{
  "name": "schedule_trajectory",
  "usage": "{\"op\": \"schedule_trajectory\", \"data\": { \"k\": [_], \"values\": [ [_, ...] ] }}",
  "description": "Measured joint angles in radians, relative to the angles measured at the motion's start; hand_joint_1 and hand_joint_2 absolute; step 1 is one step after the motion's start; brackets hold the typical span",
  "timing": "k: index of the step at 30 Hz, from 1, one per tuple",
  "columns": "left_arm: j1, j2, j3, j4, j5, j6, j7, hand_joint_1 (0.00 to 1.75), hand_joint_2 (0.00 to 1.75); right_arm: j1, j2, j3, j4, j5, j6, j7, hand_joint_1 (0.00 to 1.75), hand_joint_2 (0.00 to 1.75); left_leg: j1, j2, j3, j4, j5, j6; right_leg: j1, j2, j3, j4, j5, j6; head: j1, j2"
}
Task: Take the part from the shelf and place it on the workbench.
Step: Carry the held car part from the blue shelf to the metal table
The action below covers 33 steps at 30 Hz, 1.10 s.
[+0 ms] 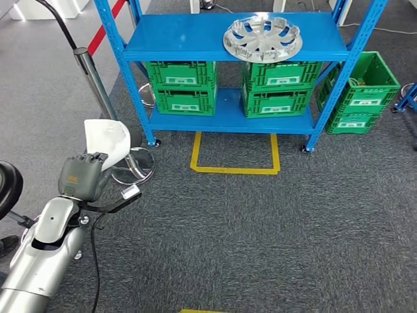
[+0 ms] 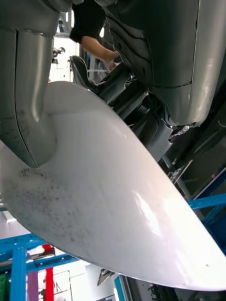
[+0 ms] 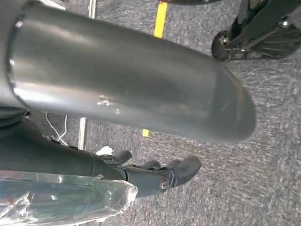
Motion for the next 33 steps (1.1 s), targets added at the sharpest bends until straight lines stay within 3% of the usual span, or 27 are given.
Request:
{"op": "schedule_trajectory", "data": {
  "k": [1, 2, 3, 4, 6, 8, 9, 11, 12, 14, 16, 17, 18, 19, 21, 23, 26, 27, 29, 31, 32, 33],
  "values": [
    [0.001, 0.0, 0.0, 0.0, 0.003, -0.004, 0.0, 1.75, 1.75, 0.0, 0.0, 0.002, 0.0, -0.003, -0.001, 0.001, 0.0, 0.0, 0.0, 0.0, -0.011, 0.063, -0.028, -0.001, 0.004, 0.0, -0.013, 0.001, 0.008, -0.003, -0.001, 0.0],
    [0.003, -0.001, 0.0, 0.0, 0.006, -0.008, -0.001, 1.75, 1.75, 0.0, 0.0, 0.003, -0.001, -0.006, -0.001, 0.003, 0.0, 0.0, 0.0, 0.0, -0.011, 0.102, -0.033, 0.001, 0.007, -0.001, -0.026, 0.003, 0.017, -0.005, 0.0, 0.0],
    [0.005, -0.001, 0.0, 0.0, 0.007, -0.011, -0.002, 1.75, 1.75, 0.001, 0.0, 0.003, -0.001, -0.008, -0.002, 0.004, 0.0, 0.0, -0.002, -0.001, 0.005, 0.107, -0.019, 0.007, 0.012, -0.001, -0.037, 0.004, 0.025, -0.007, 0.0, 0.0],
    [0.006, -0.001, 0.0, 0.0, 0.008, -0.012, -0.002, 1.75, 1.75, 0.001, 0.0, 0.004, -0.002, -0.009, -0.002, 0.005, 0.0, 0.0, -0.005, -0.001, 0.038, 0.075, 0.007, 0.016, 0.017, 0.0, -0.047, 0.005, 0.032, -0.008, 0.0, 0.0],
    [0.004, -0.002, 0.002, -0.001, 0.008, -0.012, -0.003, 1.75, 1.75, 0.001, 0.001, 0.005, -0.003, -0.01, -0.003, 0.005, 0.0, 0.0, -0.016, -0.002, 0.138, -0.061, 0.039, 0.048, 0.026, 0.0, -0.061, 0.006, 0.045, -0.008, 0.001, 0.0],
    [0.001, -0.002, 0.006, -0.004, 0.01, -0.011, -0.006, 1.75, 1.75, 0.0, 0.002, 0.008, -0.004, -0.009, -0.003, 0.005, 0.0, 0.0, -0.027, -0.001, 0.206, -0.169, 0.033, 0.072, 0.026, 0.0, -0.069, 0.006, 0.057, -0.002, 0.001, 0.0],
    [-0.002, -0.002, 0.008, -0.005, 0.011, -0.011, -0.009, 1.75, 1.75, 0.0, 0.003, 0.009, -0.004, -0.007, -0.003, 0.005, 0.0, 0.0, -0.03, -0.001, 0.216, -0.191, 0.027, 0.077, 0.024, -0.002, -0.073, 0.006, 0.063, 0.002, 0.001, 0.0],
    [-0.007, -0.003, 0.01, -0.006, 0.016, -0.009, -0.015, 1.75, 1.75, 0.0, 0.003, 0.009, -0.004, 0.003, -0.002, 0.002, 0.0, 0.0, -0.029, 0.001, 0.215, -0.211, 0.041, 0.076, 0.023, -0.002, -0.081, 0.008, 0.069, 0.012, 0.0, 0.0],
    [-0.01, -0.004, 0.011, -0.006, 0.018, -0.008, -0.018, 1.75, 1.75, -0.001, 0.003, 0.008, -0.004, 0.009, -0.002, 0.0, 0.0, 0.0, -0.026, 0.003, 0.212, -0.22, 0.05, 0.076, 0.023, 0.0, -0.09, 0.02, 0.056, 0.018, 0.001, 0.0],
    [-0.013, -0.008, 0.011, -0.005, 0.019, -0.005, -0.023, 1.75, 1.75, -0.004, 0.003, 0.006, -0.004, 0.02, -0.003, -0.005, 0.0, 0.0, -0.018, 0.006, 0.2, -0.228, 0.068, 0.072, 0.018, 0.003, -0.13, 0.106, -0.009, 0.033, 0.005, 0.0],
    [-0.014, -0.01, 0.011, -0.002, 0.02, -0.003, -0.027, 1.75, 1.75, -0.006, 0.003, 0.001, -0.004, 0.031, -0.002, -0.01, 0.0, 0.0, -0.016, 0.006, 0.18, -0.226, 0.081, 0.069, 0.008, 0.003, -0.178, 0.241, -0.081, 0.048, 0.007, 0.0],
    [-0.014, -0.011, 0.011, 0.0, 0.02, -0.002, -0.028, 1.75, 1.75, -0.006, 0.002, -0.002, -0.004, 0.037, -0.002, -0.013, 0.0, 0.0, -0.014, 0.006, 0.169, -0.223, 0.086, 0.066, 0.003, 0.003, -0.188, 0.282, -0.096, 0.055, 0.006, 0.0],
    [-0.014, -0.012, 0.011, 0.003, 0.02, 0.0, -0.029, 1.75, 1.75, -0.006, 0.002, -0.005, -0.004, 0.041, -0.002, -0.016, 0.0, 0.0, -0.011, 0.006, 0.16, -0.219, 0.091, 0.061, -0.002, 0.002, -0.179, 0.285, -0.092, 0.062, 0.007, 0.0],
    [-0.014, -0.012, 0.011, 0.004, 0.02, 0.001, -0.031, 1.75, 1.75, -0.007, 0.002, -0.008, -0.003, 0.046, -0.002, -0.018, 0.0, 0.0, -0.008, 0.006, 0.151, -0.214, 0.094, 0.057, -0.007, 0.002, -0.148, 0.245, -0.071, 0.068, 0.007, 0.0],
    [-0.014, -0.013, 0.012, 0.006, 0.021, 0.004, -0.033, 1.75, 1.75, -0.011, 0.002, -0.014, -0.003, 0.054, -0.002, -0.023, 0.0, 0.0, -0.003, 0.006, 0.135, -0.198, 0.097, 0.045, -0.015, 0.003, -0.06, 0.107, -0.026, 0.079, 0.008, 0.0],
    [-0.015, -0.014, 0.014, 0.006, 0.022, 0.006, -0.034, 1.75, 1.75, -0.016, 0.002, -0.018, -0.001, 0.064, -0.003, -0.028, 0.0, 0.0, -0.004, 0.005, 0.119, -0.18, 0.1, 0.034, -0.017, 0.008, -0.016, 0.028, -0.014, 0.071, 0.009, 0.0],
    [-0.016, -0.014, 0.014, 0.006, 0.023, 0.008, -0.035, 1.75, 1.75, -0.018, 0.002, -0.022, 0.001, 0.083, -0.013, -0.032, 0.0, 0.0, -0.003, 0.004, 0.106, -0.17, 0.106, 0.019, -0.015, 0.009, -0.024, 0.03, -0.007, 0.041, 0.008, 0.0],
    [-0.015, -0.014, 0.015, 0.006, 0.023, 0.008, -0.035, 1.75, 1.75, -0.018, 0.002, -0.023, 0.002, 0.088, -0.018, -0.032, 0.0, 0.0, -0.002, 0.004, 0.101, -0.16, 0.096, 0.015, -0.015, 0.009, -0.027, 0.031, -0.003, 0.033, 0.007, 0.0],
    [-0.015, -0.014, 0.015, 0.006, 0.023, 0.008, -0.035, 1.75, 1.75, -0.02, 0.002, -0.024, 0.003, 0.096, -0.028, -0.032, 0.0, 0.0, 0.0, 0.003, 0.068, -0.08, 0.037, 0.007, -0.016, 0.008, -0.036, 0.03, 0.006, 0.018, 0.005, 0.0],
    [-0.014, -0.014, 0.015, 0.007, 0.023, 0.008, -0.035, 1.75, 1.75, -0.02, 0.002, -0.025, 0.004, 0.099, -0.032, -0.031, 0.0, 0.0, 0.001, 0.002, 0.014, 0.058, -0.039, 0.002, -0.014, 0.007, -0.047, 0.031, 0.014, 0.01, 0.003, 0.0],
    [-0.013, -0.014, 0.015, 0.007, 0.023, 0.008, -0.035, 1.75, 1.75, -0.02, 0.002, -0.025, 0.004, 0.1, -0.032, -0.031, 0.0, 0.0, 0.001, 0.002, -0.002, 0.108, -0.058, 0.003, -0.013, 0.007, -0.052, 0.031, 0.018, 0.008, 0.003, 0.0],
    [-0.012, -0.014, 0.015, 0.008, 0.023, 0.008, -0.035, 1.75, 1.75, -0.02, 0.002, -0.025, 0.005, 0.1, -0.032, -0.031, 0.0, 0.0, 0.001, 0.002, -0.001, 0.121, -0.057, 0.005, -0.011, 0.007, -0.057, 0.031, 0.021, 0.008, 0.003, 0.0]
  ]
}}
